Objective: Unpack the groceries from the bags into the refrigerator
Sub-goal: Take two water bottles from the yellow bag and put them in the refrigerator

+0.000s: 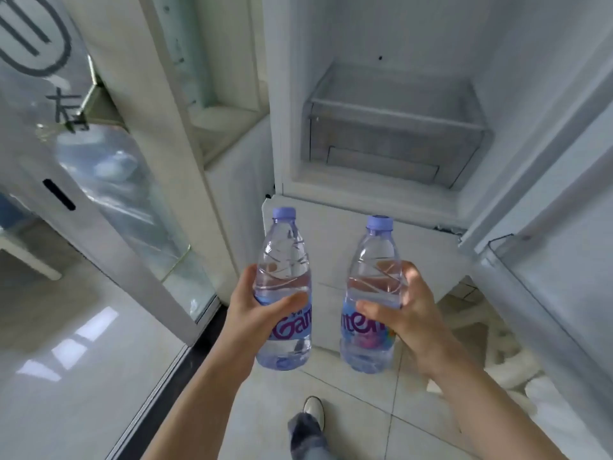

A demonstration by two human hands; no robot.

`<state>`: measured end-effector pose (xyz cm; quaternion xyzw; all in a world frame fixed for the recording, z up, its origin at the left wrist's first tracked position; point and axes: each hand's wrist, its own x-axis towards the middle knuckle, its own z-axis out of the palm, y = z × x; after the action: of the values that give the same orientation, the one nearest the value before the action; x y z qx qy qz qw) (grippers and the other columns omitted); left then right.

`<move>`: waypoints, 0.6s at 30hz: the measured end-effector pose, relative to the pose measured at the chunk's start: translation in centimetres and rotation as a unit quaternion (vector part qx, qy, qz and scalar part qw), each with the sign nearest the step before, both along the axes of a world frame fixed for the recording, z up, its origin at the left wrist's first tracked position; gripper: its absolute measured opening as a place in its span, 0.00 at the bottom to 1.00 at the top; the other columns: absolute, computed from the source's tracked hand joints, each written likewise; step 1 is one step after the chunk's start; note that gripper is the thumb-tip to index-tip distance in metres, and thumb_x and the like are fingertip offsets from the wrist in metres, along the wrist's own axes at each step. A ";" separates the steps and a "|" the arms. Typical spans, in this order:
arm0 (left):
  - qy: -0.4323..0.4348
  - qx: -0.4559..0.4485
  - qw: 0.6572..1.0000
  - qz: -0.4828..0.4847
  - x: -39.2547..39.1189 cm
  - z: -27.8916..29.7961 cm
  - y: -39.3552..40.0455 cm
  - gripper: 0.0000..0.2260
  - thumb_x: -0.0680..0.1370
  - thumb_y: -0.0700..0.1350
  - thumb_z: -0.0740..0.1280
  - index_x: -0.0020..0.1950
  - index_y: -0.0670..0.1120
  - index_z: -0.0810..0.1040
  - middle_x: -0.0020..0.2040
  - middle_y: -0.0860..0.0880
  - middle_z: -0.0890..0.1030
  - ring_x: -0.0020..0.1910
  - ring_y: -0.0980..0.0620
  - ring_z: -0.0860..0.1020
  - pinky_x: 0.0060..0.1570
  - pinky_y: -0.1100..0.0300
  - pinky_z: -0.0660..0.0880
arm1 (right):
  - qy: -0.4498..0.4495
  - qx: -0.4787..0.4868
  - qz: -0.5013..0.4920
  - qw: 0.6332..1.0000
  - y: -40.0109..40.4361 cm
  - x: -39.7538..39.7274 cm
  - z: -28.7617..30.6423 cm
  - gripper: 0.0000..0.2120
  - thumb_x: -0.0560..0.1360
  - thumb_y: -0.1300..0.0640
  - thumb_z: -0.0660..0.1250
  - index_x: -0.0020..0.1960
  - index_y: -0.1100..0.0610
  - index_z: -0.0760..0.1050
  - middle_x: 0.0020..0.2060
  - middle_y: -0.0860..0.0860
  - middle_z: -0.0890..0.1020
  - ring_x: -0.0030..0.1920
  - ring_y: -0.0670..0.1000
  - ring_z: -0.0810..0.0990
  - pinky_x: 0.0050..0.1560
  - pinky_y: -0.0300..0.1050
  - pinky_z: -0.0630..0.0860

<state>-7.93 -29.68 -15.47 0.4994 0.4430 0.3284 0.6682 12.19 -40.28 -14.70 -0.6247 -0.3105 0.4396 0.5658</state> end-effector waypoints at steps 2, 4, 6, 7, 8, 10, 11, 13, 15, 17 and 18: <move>-0.007 0.023 1.000 -0.017 2.4 1.0 3.0 0.30 0.55 0.50 0.80 0.54 0.48 0.76 0.47 0.45 0.85 0.45 0.42 0.84 0.43 0.48 0.81 | -0.005 0.012 -0.021 1.000 2.5 2.0 1.1 0.41 0.51 0.49 0.80 0.62 0.52 0.70 0.52 0.52 0.84 0.52 0.53 0.84 0.49 0.54 0.82; -0.011 0.049 0.998 -0.029 4.8 2.1 5.7 0.31 0.54 0.50 0.79 0.54 0.47 0.76 0.46 0.46 0.85 0.44 0.43 0.84 0.42 0.49 0.81 | -0.017 0.027 -0.037 0.999 5.1 4.1 2.0 0.41 0.50 0.49 0.80 0.61 0.52 0.70 0.52 0.52 0.84 0.52 0.53 0.84 0.50 0.55 0.81; -0.017 0.068 0.997 -0.037 6.9 3.1 8.0 0.31 0.54 0.50 0.79 0.54 0.47 0.76 0.45 0.47 0.85 0.44 0.44 0.84 0.43 0.48 0.81 | -0.026 0.043 -0.050 0.998 7.3 5.8 2.9 0.40 0.51 0.49 0.80 0.61 0.51 0.71 0.52 0.52 0.84 0.52 0.53 0.84 0.51 0.56 0.81; -0.019 0.078 0.996 -0.040 7.9 3.6 9.3 0.31 0.53 0.51 0.78 0.54 0.47 0.76 0.45 0.47 0.85 0.44 0.44 0.84 0.44 0.48 0.81 | -0.030 0.052 -0.057 0.997 8.4 6.6 3.3 0.39 0.51 0.50 0.80 0.60 0.51 0.71 0.52 0.52 0.84 0.52 0.54 0.84 0.52 0.56 0.80; -0.021 0.088 0.995 -0.042 8.9 4.1 10.4 0.31 0.53 0.51 0.78 0.54 0.48 0.76 0.45 0.47 0.85 0.44 0.44 0.84 0.45 0.47 0.81 | -0.033 0.060 -0.066 0.995 9.4 7.3 3.7 0.39 0.51 0.50 0.81 0.60 0.51 0.71 0.52 0.52 0.84 0.53 0.54 0.84 0.52 0.57 0.80; -0.026 0.109 0.992 -0.051 11.2 5.1 13.1 0.31 0.53 0.52 0.79 0.54 0.49 0.76 0.46 0.48 0.85 0.44 0.46 0.84 0.46 0.47 0.81 | -0.047 0.073 -0.085 0.993 11.6 8.9 4.8 0.40 0.51 0.49 0.81 0.60 0.51 0.71 0.53 0.51 0.83 0.54 0.52 0.83 0.52 0.56 0.80; -0.029 0.119 0.991 -0.056 12.2 5.7 14.3 0.31 0.53 0.52 0.79 0.54 0.50 0.76 0.46 0.49 0.85 0.44 0.47 0.85 0.45 0.47 0.81 | -0.053 0.079 -0.092 0.991 12.7 9.7 5.4 0.40 0.51 0.48 0.81 0.61 0.50 0.71 0.54 0.50 0.83 0.54 0.52 0.83 0.52 0.56 0.80; -0.034 0.146 0.986 -0.072 14.2 6.9 16.7 0.30 0.54 0.51 0.80 0.53 0.49 0.76 0.45 0.51 0.85 0.44 0.49 0.84 0.43 0.51 0.81 | -0.062 0.093 -0.106 0.988 14.6 11.1 6.5 0.42 0.51 0.49 0.81 0.62 0.51 0.71 0.53 0.50 0.83 0.53 0.51 0.83 0.52 0.55 0.80; -0.037 0.175 0.980 -0.089 15.9 8.2 19.0 0.28 0.56 0.47 0.80 0.53 0.47 0.75 0.45 0.51 0.85 0.44 0.51 0.84 0.42 0.56 0.80 | -0.069 0.115 -0.120 0.984 16.5 12.3 7.5 0.42 0.52 0.50 0.81 0.63 0.52 0.71 0.54 0.50 0.83 0.53 0.51 0.83 0.52 0.55 0.80; -0.046 0.202 0.973 -0.100 17.6 9.3 21.4 0.28 0.57 0.45 0.80 0.53 0.46 0.75 0.46 0.50 0.84 0.44 0.50 0.84 0.42 0.56 0.80 | -0.073 0.141 -0.137 0.978 18.5 13.6 8.4 0.40 0.53 0.51 0.80 0.63 0.53 0.71 0.54 0.51 0.83 0.54 0.52 0.83 0.52 0.55 0.80; -0.051 0.212 0.970 -0.105 18.4 9.9 22.6 0.27 0.57 0.45 0.80 0.52 0.46 0.75 0.46 0.49 0.84 0.44 0.50 0.84 0.42 0.57 0.80 | -0.075 0.152 -0.147 0.974 19.4 14.2 8.8 0.39 0.53 0.52 0.80 0.62 0.53 0.71 0.54 0.52 0.83 0.54 0.53 0.83 0.53 0.55 0.79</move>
<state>10.50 -7.04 -5.58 0.6560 0.2733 0.3679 0.5998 26.38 -20.83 -5.90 -0.6013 -0.3204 0.2509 0.6877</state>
